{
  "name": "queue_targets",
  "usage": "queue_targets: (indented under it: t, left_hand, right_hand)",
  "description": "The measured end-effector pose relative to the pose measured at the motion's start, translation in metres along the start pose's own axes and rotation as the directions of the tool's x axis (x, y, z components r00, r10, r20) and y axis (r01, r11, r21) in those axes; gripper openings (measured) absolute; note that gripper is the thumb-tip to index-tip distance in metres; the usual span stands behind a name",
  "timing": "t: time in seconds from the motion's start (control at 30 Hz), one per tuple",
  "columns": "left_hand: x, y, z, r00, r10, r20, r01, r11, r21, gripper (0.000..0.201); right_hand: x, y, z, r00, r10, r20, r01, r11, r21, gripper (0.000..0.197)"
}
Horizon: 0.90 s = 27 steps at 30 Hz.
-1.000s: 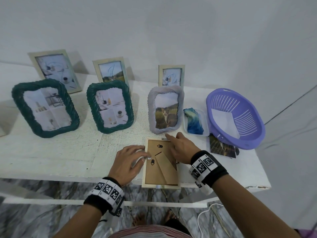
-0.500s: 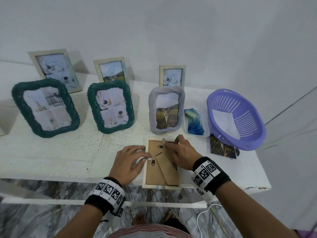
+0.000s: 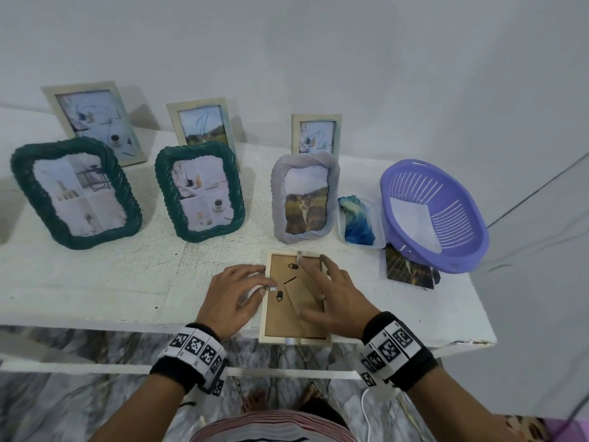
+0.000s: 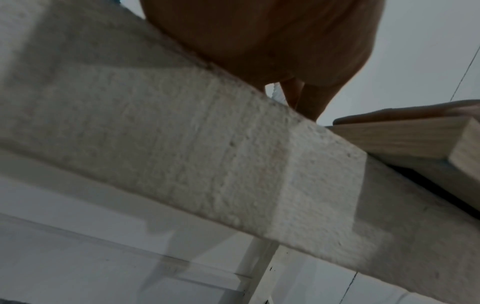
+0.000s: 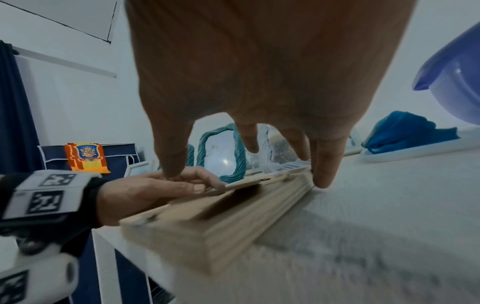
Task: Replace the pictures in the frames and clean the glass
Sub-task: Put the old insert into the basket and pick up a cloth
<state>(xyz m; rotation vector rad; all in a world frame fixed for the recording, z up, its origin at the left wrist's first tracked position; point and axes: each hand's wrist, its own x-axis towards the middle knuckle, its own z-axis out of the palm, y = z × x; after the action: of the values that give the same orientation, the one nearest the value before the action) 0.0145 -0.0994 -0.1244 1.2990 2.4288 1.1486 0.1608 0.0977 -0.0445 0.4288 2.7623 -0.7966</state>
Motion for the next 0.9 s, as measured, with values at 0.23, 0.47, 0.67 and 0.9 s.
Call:
queue_targets:
  t: [0.23,0.47,0.67,0.9]
  left_hand:
    - [0.000,-0.001,0.000,1.000,0.008,-0.003,-0.008,1.000,-0.007,0.026]
    - [0.000,0.000,0.000,1.000,-0.002,-0.007,0.002,1.000,-0.009,0.027]
    - [0.001,0.003,-0.001,1.000,0.004,-0.014,-0.004,1.000,-0.008,0.027]
    - [0.001,0.006,-0.003,1.000,-0.004,0.000,0.004,1.000,0.013,0.028]
  right_hand:
    - [-0.015,0.003,0.035,1.000,-0.020,0.005,0.020,0.997,-0.079,0.110]
    - [-0.014,0.005,0.048,1.000,-0.013,-0.014,0.012,0.999,-0.050,0.099]
    - [-0.014,0.000,0.055,0.998,0.000,-0.063,0.000,1.000,-0.011,0.086]
    - [-0.010,-0.005,0.059,0.988,0.044,-0.146,-0.038,0.998,0.040,0.079]
